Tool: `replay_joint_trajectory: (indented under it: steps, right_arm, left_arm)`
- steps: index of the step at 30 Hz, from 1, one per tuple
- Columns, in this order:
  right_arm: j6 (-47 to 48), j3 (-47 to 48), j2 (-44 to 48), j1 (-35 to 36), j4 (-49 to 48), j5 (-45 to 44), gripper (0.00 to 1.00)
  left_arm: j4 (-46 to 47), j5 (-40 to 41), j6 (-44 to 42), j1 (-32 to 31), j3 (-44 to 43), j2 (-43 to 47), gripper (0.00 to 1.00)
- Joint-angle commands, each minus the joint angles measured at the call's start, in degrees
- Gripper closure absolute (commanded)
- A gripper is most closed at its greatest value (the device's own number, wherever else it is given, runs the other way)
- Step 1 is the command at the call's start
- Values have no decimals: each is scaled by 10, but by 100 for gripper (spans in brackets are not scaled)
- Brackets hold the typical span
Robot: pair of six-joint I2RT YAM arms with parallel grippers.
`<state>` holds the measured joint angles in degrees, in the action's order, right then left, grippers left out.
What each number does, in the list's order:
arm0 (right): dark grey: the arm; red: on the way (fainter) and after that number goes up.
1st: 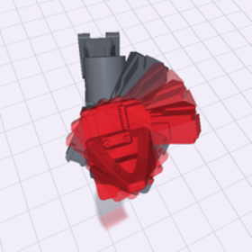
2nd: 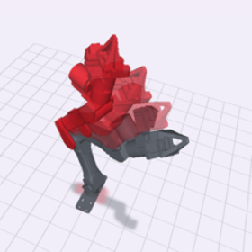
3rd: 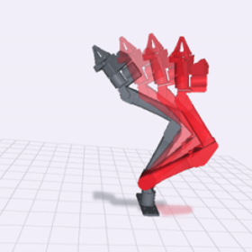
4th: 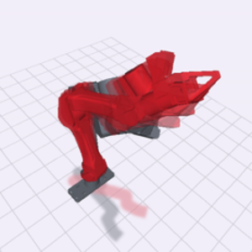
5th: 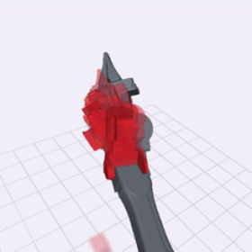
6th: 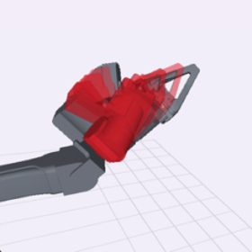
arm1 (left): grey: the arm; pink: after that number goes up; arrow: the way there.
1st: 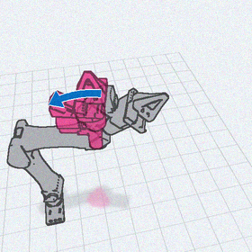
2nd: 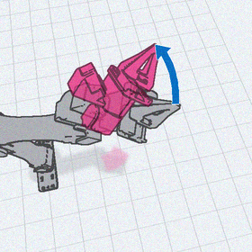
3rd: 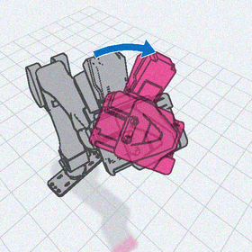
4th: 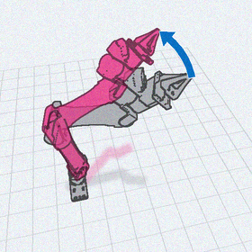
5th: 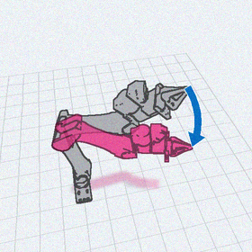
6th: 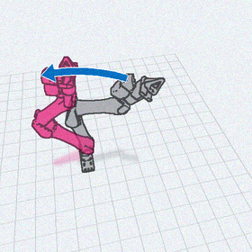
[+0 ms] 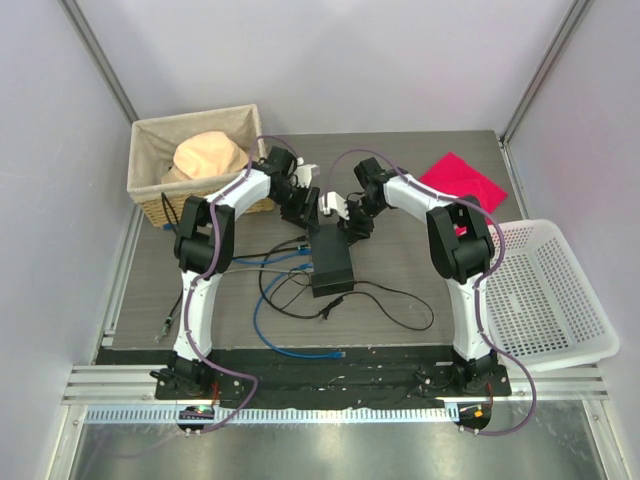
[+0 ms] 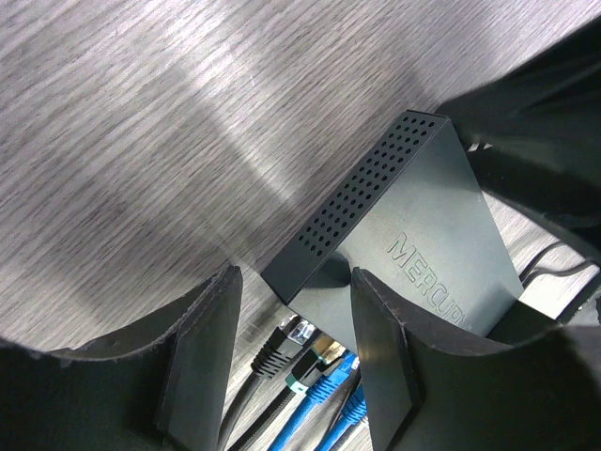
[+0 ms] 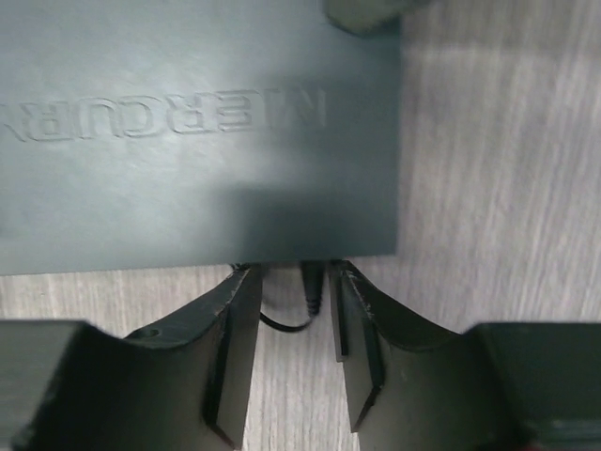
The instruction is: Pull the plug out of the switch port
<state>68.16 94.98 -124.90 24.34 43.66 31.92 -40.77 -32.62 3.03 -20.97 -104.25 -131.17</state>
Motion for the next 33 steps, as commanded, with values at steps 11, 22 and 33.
replay_joint_trajectory:
  steps: [11, 22, 33]
  right_arm:
    - [10, -6, -12, 19, 12, -15, 81]
    - [14, -8, -15, 24, 13, -37, 99]
    - [-41, -163, 77, 34, -212, -110, 99]
  left_arm:
    - [12, 53, -14, -4, 23, -25, 44]
    - [13, 53, -14, -5, 25, -23, 43]
    - [12, 49, -15, -6, 25, -26, 44]
